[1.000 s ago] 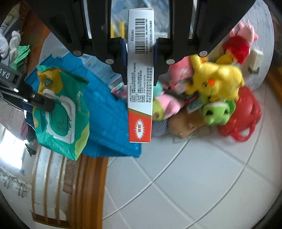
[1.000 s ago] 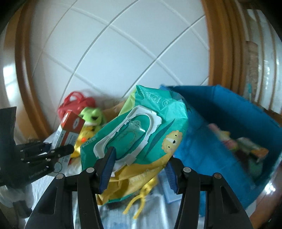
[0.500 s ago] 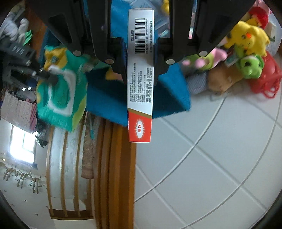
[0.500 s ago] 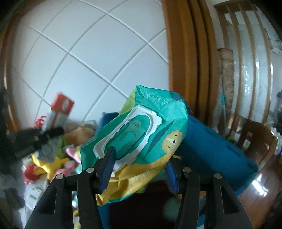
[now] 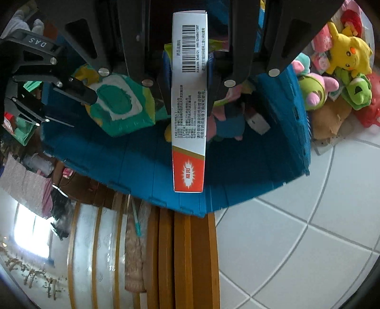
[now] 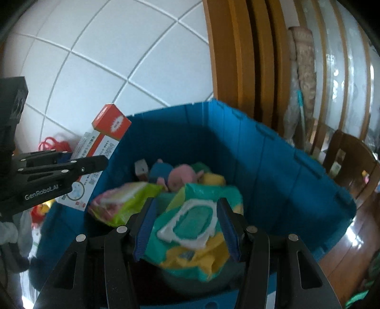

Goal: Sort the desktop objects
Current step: 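Lower the medicine box and teal wipes packet into the crate and release, then withdraw both tools from the crate back over the table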

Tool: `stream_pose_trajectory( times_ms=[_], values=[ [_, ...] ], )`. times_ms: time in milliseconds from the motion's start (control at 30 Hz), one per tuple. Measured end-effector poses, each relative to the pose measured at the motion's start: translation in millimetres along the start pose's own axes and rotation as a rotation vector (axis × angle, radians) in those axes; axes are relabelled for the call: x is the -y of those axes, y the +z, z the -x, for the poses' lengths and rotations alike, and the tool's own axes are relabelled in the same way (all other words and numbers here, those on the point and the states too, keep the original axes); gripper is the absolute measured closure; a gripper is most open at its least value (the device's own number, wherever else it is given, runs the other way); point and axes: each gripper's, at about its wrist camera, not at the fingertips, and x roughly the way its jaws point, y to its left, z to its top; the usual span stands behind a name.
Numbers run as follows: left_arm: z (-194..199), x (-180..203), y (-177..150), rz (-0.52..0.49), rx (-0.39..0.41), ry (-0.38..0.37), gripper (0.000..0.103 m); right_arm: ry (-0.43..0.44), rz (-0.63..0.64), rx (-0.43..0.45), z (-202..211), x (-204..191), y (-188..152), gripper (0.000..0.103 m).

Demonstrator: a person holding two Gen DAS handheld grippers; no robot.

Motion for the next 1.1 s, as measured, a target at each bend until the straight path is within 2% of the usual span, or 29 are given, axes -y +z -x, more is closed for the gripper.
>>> stream_pose_trajectory(
  times_ms=[67,100,133,167,200,233,433,500,567,633,700,733,1100],
  values=[
    [-3.8,-0.7,-2.0,0.001,-0.016,0.019,0.079,0.003,-0.001,-0.006,-0.8,1.1,-2.2,0.051],
    [-4.2,-2.5,-3.1,0.005,-0.018,0.029,0.071,0.004,-0.002,-0.009,-1.2,1.7,-3.3,0.051],
    [-3.4,-5.4,-4.1,0.011,-0.015,0.037,0.063,0.006,-0.002,-0.012,-1.6,2.2,-4.4,0.051],
    [-2.5,-7.6,-4.8,0.015,-0.011,0.044,0.040,0.007,-0.003,-0.014,-2.1,2.8,-5.5,0.051],
    [-1.4,-8.6,-5.2,0.019,-0.008,0.047,0.026,0.009,-0.004,-0.017,-2.5,3.4,-6.6,0.050],
    [-0.3,-9.6,-5.6,0.022,-0.005,0.051,0.023,0.010,-0.004,-0.020,-2.9,3.9,-7.7,0.050],
    [6.4,-16.9,-7.6,0.045,0.010,0.069,0.023,0.010,-0.003,-0.026,-4.8,5.8,-12.1,0.035],
    [8.9,-19.4,-8.1,0.052,0.013,0.073,0.023,-0.001,-0.007,-0.014,-2.6,6.3,-11.6,0.012],
    [12.3,-21.3,-9.4,0.058,0.019,0.079,0.022,-0.015,-0.011,-0.002,-0.8,7.3,-10.7,0.000],
    [17.2,-23.9,-11.3,0.063,0.029,0.084,0.015,-0.030,-0.014,0.008,0.8,8.4,-9.7,0.000],
    [23.8,-26.4,-13.5,0.069,0.045,0.093,0.003,-0.042,-0.017,0.013,2.1,8.3,-9.1,0.000],
    [27.1,-27.5,-14.6,0.072,0.053,0.099,0.001,-0.046,-0.017,0.016,2.9,7.7,-8.9,0.000],
    [52.9,-46.6,-29.4,0.117,0.084,0.155,0.000,-0.019,0.023,0.040,6.7,-11.1,-7.6,0.000]
  ],
)
